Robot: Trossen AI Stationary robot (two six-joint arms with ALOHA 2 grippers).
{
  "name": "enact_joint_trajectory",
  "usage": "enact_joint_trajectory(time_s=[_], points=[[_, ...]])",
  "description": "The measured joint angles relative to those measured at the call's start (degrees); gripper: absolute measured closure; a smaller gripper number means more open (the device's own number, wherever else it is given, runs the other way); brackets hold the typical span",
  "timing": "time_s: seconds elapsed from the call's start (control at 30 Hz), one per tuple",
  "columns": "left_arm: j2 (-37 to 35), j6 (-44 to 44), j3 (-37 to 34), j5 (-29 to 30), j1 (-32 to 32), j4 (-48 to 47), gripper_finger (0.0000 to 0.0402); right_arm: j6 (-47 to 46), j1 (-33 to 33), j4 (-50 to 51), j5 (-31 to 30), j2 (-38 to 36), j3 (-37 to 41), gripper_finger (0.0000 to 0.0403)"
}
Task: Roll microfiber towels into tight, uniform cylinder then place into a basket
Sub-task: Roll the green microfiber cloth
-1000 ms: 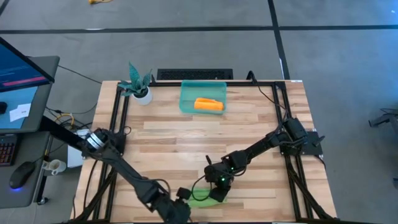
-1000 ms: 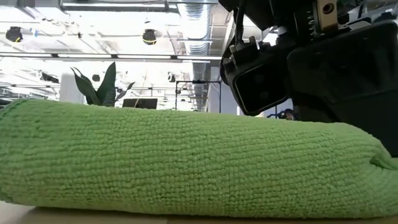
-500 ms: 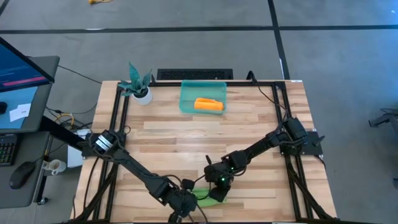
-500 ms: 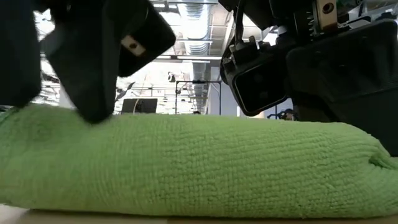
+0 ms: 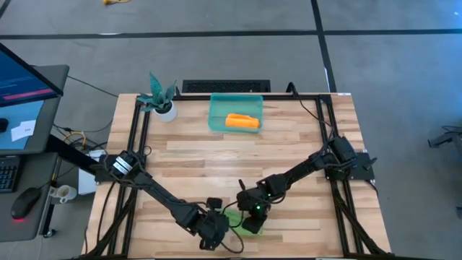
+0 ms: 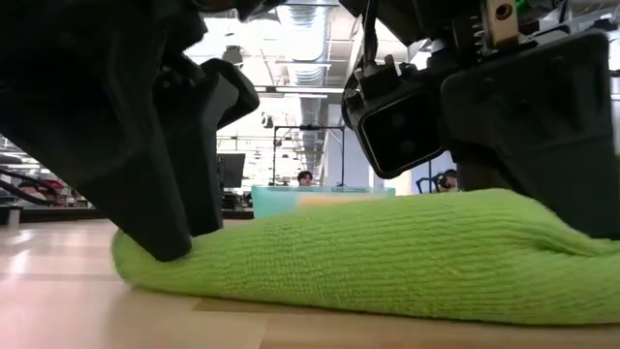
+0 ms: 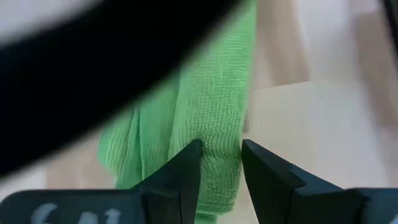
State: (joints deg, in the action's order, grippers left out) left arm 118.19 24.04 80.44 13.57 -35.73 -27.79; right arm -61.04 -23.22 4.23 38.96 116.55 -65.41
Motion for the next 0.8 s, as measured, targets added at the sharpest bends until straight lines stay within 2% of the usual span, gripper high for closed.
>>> enact_joint_trajectory(time_s=[0.27,0.5,0.8], points=[[-0.04,4.91,0.02,0.79,2.34,-4.08,0.029,-0.37,0.11,-0.09,-0.28,0.0,0.0,0.0373],[-0.2,8.14,0.04,-5.05,4.9,-4.39,0.029,-0.44,0.11,0.04,-0.26,0.0,0.0,0.0376],[-0.2,9.7,0.0,-6.91,5.14,-4.48,0.029,-0.44,-0.02,0.17,-0.23,0.0,0.0,0.0318]])
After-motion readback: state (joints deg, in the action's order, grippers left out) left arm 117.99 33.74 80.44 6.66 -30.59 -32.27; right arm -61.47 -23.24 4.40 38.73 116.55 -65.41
